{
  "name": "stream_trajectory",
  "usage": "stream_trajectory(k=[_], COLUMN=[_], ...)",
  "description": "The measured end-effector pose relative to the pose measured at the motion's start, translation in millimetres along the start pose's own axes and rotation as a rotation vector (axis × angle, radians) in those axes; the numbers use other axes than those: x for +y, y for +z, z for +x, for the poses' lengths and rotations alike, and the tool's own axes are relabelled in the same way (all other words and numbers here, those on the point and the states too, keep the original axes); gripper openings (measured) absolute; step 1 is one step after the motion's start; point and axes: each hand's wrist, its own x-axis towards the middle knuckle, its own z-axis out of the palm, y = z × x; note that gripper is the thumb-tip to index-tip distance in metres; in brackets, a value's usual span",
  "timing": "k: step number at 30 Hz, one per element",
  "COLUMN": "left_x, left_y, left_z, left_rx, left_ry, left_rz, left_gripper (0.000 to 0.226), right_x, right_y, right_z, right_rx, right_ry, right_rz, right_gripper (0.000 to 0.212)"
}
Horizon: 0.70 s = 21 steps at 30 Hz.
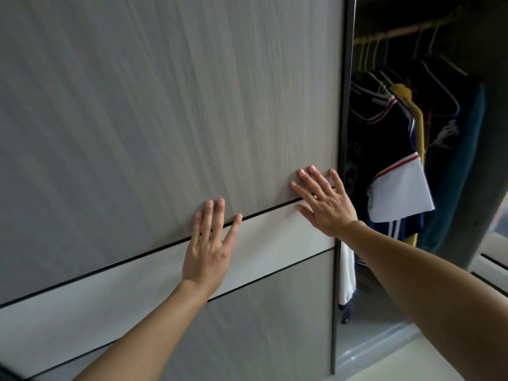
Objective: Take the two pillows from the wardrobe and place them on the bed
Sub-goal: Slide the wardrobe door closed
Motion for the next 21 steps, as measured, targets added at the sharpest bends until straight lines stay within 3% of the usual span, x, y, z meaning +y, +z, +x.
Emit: stream_trajectory(k=[14, 21], left_x=[92.3, 151.8], left_y=[15.0, 31.9], left_z=[83.3, 142.9], left_rx=[0.06, 0.164], left_ry=[0.136, 0.23], left_rz=[-0.005, -0.026], left_gripper=[0.078, 0.074], right_x=[105.0, 192.6], right_y=[10.6, 31.9], right_z=[-43.7, -66.0], right_rx=[-0.099, -0.078], right_ry=[0.306, 0.319], right_rz=[0.165, 0.203], right_gripper=[0.061, 0.06])
